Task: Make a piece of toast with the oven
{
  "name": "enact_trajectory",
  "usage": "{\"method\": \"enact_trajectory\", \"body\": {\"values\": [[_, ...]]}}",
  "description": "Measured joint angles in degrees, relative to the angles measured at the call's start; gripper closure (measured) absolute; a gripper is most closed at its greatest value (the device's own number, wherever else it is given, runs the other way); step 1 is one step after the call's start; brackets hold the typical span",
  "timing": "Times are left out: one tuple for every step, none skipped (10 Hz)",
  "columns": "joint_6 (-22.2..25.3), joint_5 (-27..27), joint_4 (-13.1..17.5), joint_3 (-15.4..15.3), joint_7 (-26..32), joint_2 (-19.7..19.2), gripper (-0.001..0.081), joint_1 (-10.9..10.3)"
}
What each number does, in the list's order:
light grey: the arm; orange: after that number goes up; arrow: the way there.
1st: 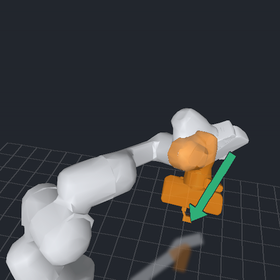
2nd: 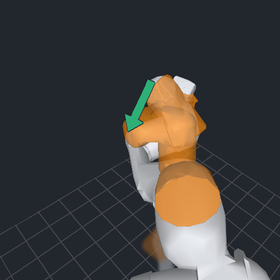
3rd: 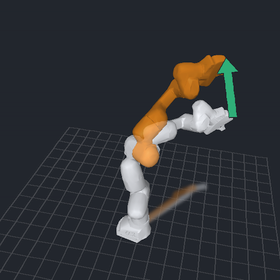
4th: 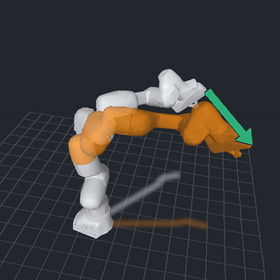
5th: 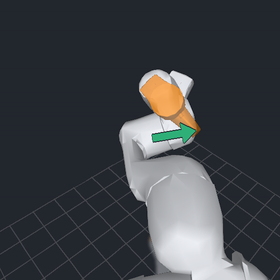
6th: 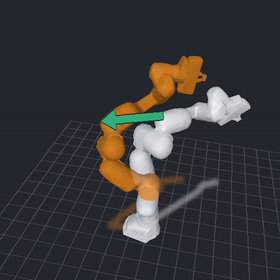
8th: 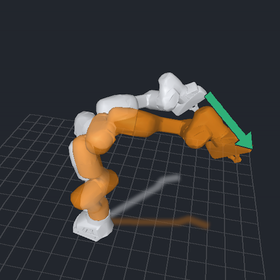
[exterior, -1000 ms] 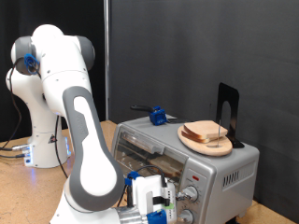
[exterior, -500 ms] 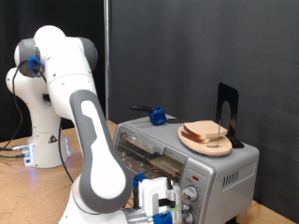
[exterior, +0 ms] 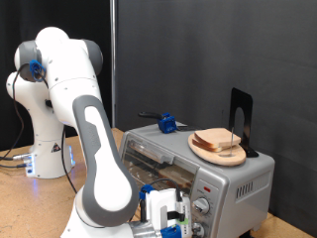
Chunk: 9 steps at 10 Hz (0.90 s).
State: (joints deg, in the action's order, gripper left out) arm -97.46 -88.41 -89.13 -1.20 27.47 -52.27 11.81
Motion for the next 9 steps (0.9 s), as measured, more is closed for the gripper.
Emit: {"method": "enact_trajectory", "body": {"values": [[0.2, 0.0, 0.0, 0.0, 3.4, 0.0, 0.0710, 0.0], [0.5, -0.2, 0.0, -0.1, 7.2, 0.0, 0.0710, 0.1], [1.0, -0.4, 0.0, -0.1, 10.8, -0.1, 0.0710, 0.3], [1.5, -0.7, 0.0, -0.1, 13.5, -0.2, 0.0709, 0.4], [2.0, -0.9, 0.0, -0.2, 16.5, -0.4, 0.0709, 0.5], [2.5, -1.2, 0.0, -0.2, 19.0, -0.6, 0.0707, 0.7], [2.9, -1.6, 0.0, -0.3, 21.3, -0.8, 0.0707, 0.8], [3.2, -1.9, 0.0, -0.3, 22.0, -1.0, 0.0707, 0.8], [3.4, -2.2, 0.0, -0.4, 22.0, -1.1, 0.0707, 0.9]]}}
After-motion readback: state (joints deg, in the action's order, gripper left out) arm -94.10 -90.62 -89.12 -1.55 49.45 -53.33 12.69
